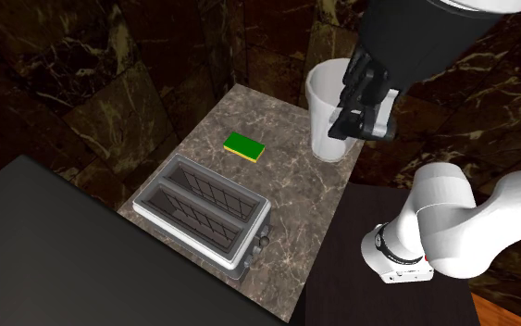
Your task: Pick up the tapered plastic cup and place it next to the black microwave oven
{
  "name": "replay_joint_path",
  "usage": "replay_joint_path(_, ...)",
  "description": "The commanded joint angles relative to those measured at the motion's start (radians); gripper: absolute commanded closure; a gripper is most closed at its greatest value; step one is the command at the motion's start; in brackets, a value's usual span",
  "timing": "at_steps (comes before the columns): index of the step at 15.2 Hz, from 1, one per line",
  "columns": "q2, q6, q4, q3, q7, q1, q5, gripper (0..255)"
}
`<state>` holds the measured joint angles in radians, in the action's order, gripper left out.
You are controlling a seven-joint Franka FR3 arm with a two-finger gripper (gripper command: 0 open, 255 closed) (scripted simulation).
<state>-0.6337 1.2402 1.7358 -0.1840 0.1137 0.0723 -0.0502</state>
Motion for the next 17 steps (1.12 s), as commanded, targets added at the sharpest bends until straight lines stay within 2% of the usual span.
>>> replay_joint_path(1,0.017,-0.013,-0.028,-0.045,0.051,-0.002,0.019,255)
replay_joint_path(4,0.062,-0.025,-0.081,-0.136,0.151,-0.005,0.050,255)
replay_joint_path(17,-0.058,0.141,0.204,-0.127,0.154,-0.030,0.076,255)
